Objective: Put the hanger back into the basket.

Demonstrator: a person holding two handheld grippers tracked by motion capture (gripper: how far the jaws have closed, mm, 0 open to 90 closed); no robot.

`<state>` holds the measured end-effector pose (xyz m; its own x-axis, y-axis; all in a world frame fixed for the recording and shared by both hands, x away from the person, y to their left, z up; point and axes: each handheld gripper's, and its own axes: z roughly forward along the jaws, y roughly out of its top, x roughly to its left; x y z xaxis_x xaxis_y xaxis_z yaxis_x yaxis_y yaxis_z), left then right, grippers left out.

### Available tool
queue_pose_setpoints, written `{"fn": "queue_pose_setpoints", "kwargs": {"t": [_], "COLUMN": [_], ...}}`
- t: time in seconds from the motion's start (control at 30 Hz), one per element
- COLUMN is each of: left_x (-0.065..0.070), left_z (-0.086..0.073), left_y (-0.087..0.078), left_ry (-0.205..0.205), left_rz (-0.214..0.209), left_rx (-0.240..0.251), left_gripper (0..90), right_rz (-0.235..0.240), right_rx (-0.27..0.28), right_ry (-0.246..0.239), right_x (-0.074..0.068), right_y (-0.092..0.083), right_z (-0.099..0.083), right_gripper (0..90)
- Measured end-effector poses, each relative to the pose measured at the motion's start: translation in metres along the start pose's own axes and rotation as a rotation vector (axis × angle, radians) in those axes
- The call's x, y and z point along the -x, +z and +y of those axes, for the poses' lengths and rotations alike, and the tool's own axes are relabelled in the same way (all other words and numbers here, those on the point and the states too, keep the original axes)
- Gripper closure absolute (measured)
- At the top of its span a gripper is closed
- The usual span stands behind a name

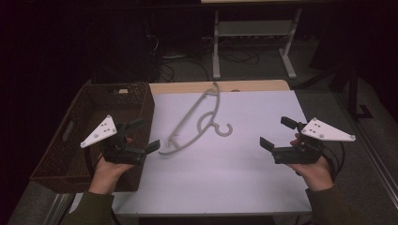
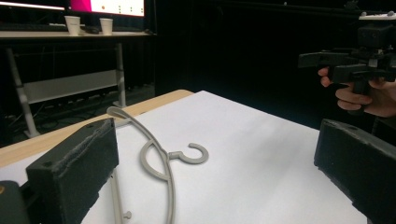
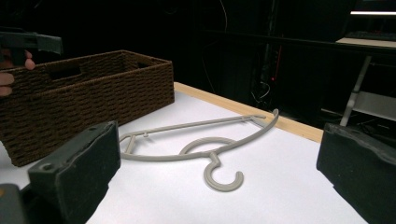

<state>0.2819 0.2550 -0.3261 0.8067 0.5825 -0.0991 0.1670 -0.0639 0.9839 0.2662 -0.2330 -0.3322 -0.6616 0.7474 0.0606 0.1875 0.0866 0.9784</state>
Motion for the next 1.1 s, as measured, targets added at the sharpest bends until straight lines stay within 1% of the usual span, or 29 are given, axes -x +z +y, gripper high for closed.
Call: {"fn": "queue_pose_setpoints", "kwargs": {"t": [0.2,0.23,0.27,0.33,0.37,0.43,0.47,0.5,0.57,0.63,0.67,0.7,0.73,0.8,0.83,0.87,0.9,0.93,0.97,1.0,1.03,1.07,1.1], "left_x": [0.003,0.007,0.009,0.011,0.012,0.014,0.014,0.016,0.016,0.018,0.019,0.02,0.02,0.021,0.02,0.02,0.02,0.02,0.02,0.02,0.02,0.02,0.02], "left_z": [0.001,0.003,0.004,0.004,0.006,0.009,0.009,0.011,0.011,0.011,0.011,0.01,0.01,0.009,0.007,0.007,0.005,0.005,0.003,0.003,0.0,0.0,-0.004], "left_y": [0.004,0.01,0.011,0.014,0.016,0.022,0.022,0.027,0.029,0.034,0.036,0.042,0.042,0.049,0.056,0.056,0.064,0.064,0.074,0.074,0.084,0.084,0.094], "left_ry": [0.006,0.01,0.014,0.013,0.015,0.024,0.024,0.024,0.023,0.023,0.029,0.027,0.027,0.025,0.023,0.023,0.02,0.02,0.024,0.024,0.029,0.029,0.031], "left_rz": [-0.002,-0.01,-0.013,-0.015,-0.018,-0.024,-0.024,-0.023,-0.02,-0.013,-0.013,-0.014,-0.014,-0.012,-0.013,-0.013,-0.008,-0.008,-0.005,-0.005,-0.009,-0.009,-0.015], "left_rx": [-0.016,-0.033,-0.041,-0.039,-0.045,-0.056,-0.056,-0.062,-0.068,-0.087,-0.093,-0.103,-0.103,-0.113,-0.122,-0.122,-0.142,-0.142,-0.168,-0.168,-0.195,-0.195,-0.215], "left_gripper": [0.0,0.0,0.0,0.0,0.0,0.0,0.0,0.0,0.0,0.0,0.0,0.0,0.0,0.0,0.0,0.0,0.0,0.0,0.0,0.0,0.0,0.0,0.0], "right_rz": [0.0,-0.003,-0.002,-0.001,0.005,0.007,0.009,0.011,0.016,0.022,0.025,0.032,0.032,0.036,0.038,0.038,0.039,0.037,0.039,0.039,0.041,0.041,0.042], "right_rx": [-0.003,-0.004,-0.006,-0.013,-0.027,-0.042,-0.046,-0.051,-0.06,-0.069,-0.079,-0.092,-0.092,-0.104,-0.118,-0.118,-0.127,-0.129,-0.134,-0.134,-0.135,-0.135,-0.139], "right_ry": [-0.004,-0.001,-0.003,0.002,0.009,0.003,0.002,0.005,-0.002,-0.003,-0.013,-0.01,-0.01,-0.011,-0.003,-0.003,0.002,0.003,-0.004,-0.004,-0.004,-0.004,0.006], "right_x": [0.0,0.0,0.0,0.0,-0.001,-0.002,-0.002,-0.003,-0.004,-0.005,-0.005,-0.006,-0.006,-0.006,-0.006,-0.006,-0.006,-0.006,-0.005,-0.005,-0.005,-0.005,-0.006], "right_y": [0.0,0.001,0.002,0.003,0.005,0.008,0.009,0.011,0.013,0.014,0.015,0.016,0.016,0.019,0.021,0.021,0.022,0.023,0.024,0.024,0.024,0.024,0.024], "right_z": [-0.001,-0.004,-0.005,-0.006,-0.01,-0.013,-0.014,-0.015,-0.018,-0.02,-0.022,-0.027,-0.027,-0.032,-0.036,-0.036,-0.039,-0.04,-0.041,-0.041,-0.042,-0.042,-0.043], "right_gripper": [0.0,0.0,0.0,0.0,0.0,0.0,0.0,0.0,0.0,0.0,0.0,0.0,0.0,0.0,0.0,0.0,0.0,0.0,0.0,0.0,0.0,0.0,0.0]}}
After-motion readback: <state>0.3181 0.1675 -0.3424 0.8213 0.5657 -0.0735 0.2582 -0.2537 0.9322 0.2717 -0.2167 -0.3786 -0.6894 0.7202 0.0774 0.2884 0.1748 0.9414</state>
